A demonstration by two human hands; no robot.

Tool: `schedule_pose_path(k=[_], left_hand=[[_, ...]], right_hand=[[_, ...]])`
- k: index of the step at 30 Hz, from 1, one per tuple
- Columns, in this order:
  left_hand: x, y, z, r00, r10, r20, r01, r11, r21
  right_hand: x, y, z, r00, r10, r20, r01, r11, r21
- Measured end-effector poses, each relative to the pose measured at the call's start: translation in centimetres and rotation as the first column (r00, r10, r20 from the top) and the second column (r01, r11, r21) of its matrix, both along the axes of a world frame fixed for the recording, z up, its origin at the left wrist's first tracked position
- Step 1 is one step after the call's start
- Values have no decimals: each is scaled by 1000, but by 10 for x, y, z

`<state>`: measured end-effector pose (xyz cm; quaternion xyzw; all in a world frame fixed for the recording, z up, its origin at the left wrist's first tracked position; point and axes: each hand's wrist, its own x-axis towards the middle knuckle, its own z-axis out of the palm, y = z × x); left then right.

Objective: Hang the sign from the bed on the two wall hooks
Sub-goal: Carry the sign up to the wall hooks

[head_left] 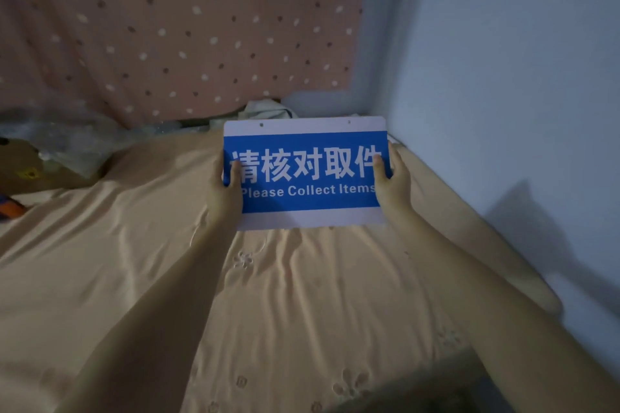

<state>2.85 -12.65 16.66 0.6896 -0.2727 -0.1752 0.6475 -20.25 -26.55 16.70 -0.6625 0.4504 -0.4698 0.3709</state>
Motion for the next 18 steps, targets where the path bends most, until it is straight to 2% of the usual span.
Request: schedule_pose_path(k=[3,8,18], left_hand=[[-6,-19,18,998,-61,-8,60,997,-58],[-25,-43,52,990,-102,93,112,988,-111],[-86,-82,98,956,-278,90,292,926,-241]], right_hand=[[-17,-6,23,999,-23,49,25,999,-44],[-44,-12,59,991,-86,104,97,990,-106],[-120,-4,105,951,-258,173,292,932,-215]])
